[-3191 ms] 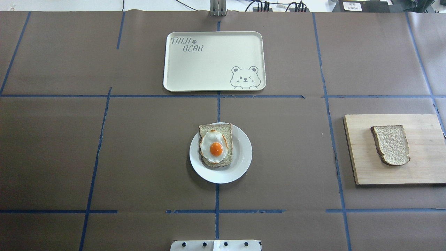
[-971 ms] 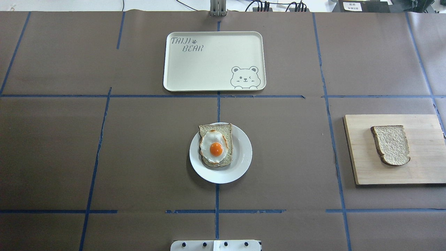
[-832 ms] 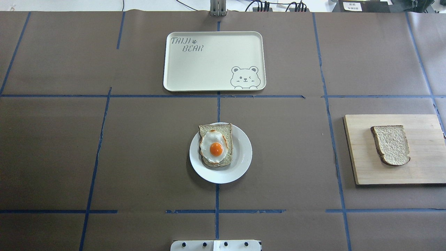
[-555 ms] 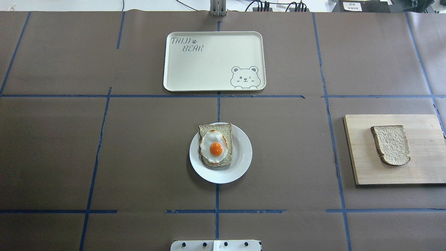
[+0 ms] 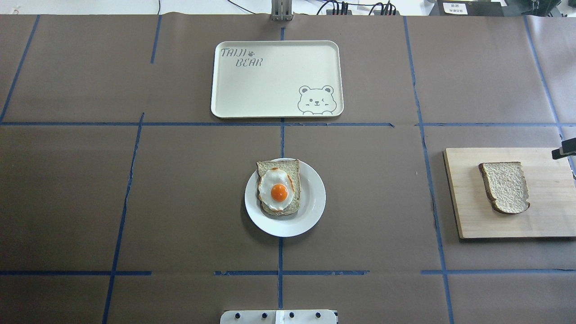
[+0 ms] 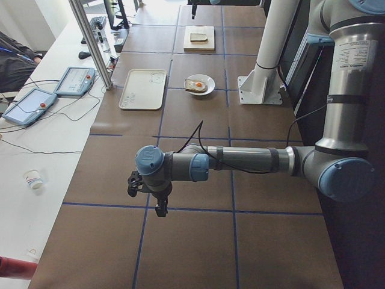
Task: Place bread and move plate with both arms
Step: 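Lower the right gripper onto the bread slice on the bamboo board and grasp it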
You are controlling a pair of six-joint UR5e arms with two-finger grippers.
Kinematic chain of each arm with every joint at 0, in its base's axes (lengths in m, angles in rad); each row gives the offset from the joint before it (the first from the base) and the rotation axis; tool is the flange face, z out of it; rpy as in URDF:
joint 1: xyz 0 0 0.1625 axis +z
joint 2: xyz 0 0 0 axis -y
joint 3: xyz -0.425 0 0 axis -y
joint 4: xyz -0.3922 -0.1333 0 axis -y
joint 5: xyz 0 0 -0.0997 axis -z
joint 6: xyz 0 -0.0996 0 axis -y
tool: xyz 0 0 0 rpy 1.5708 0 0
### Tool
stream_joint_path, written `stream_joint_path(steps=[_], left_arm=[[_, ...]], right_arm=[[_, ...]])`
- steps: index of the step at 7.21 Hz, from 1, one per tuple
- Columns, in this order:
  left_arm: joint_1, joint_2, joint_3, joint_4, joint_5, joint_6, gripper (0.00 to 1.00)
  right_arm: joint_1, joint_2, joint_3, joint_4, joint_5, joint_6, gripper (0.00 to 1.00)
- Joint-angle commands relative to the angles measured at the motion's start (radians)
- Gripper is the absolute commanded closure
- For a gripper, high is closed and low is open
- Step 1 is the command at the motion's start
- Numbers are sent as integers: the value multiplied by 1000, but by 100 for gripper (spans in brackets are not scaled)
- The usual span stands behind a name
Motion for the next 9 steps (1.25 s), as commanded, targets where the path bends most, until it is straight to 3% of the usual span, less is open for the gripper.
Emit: stream_joint_path(steps=[1, 7, 8, 9], left_arm=[[1, 0, 0, -1, 0, 0, 0], [1, 0, 0, -1, 0, 0, 0], [2, 0, 0, -1, 0, 2, 0], [1, 0, 1, -1, 0, 0, 0]], right_arm=[[-118, -2, 0, 23, -73, 67, 0], [-215, 15, -68, 25, -112, 67, 1], [-224, 17, -78, 25, -113, 67, 3], [-230, 29, -80, 23, -115, 69, 13]])
